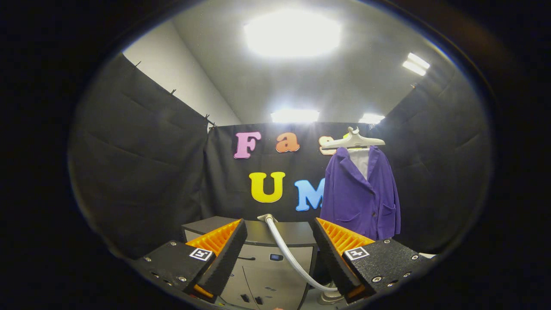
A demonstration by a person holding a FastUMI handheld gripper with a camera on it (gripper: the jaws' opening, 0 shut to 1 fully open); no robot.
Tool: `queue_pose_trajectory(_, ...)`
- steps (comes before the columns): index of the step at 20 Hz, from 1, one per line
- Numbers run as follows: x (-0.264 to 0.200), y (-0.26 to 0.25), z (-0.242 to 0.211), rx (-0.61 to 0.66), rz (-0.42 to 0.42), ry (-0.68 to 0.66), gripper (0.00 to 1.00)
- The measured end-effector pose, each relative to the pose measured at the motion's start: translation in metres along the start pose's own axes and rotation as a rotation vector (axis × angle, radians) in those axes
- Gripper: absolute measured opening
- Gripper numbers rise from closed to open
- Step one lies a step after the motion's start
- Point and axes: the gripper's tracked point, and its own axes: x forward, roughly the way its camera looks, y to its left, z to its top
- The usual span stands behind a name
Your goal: Iron the clothes twice with a garment steamer, once on the left side and once on the right side.
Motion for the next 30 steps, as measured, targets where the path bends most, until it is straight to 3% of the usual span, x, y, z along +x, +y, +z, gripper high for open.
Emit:
queue_pose_trajectory(9,0.024,-0.024,0.011,-0.080,-0.007,0.041,0.95)
queue_pose_trajectory(14,0.057,-0.029,0.018,-0.050,0.003,0.106,0.95)
queue_pose_trajectory(25,0.185,-0.017,0.036,-0.027,-0.054,0.176,0.95)
queue_pose_trajectory(30,0.250,-0.006,0.023,-0.092,-0.084,0.250,0.95)
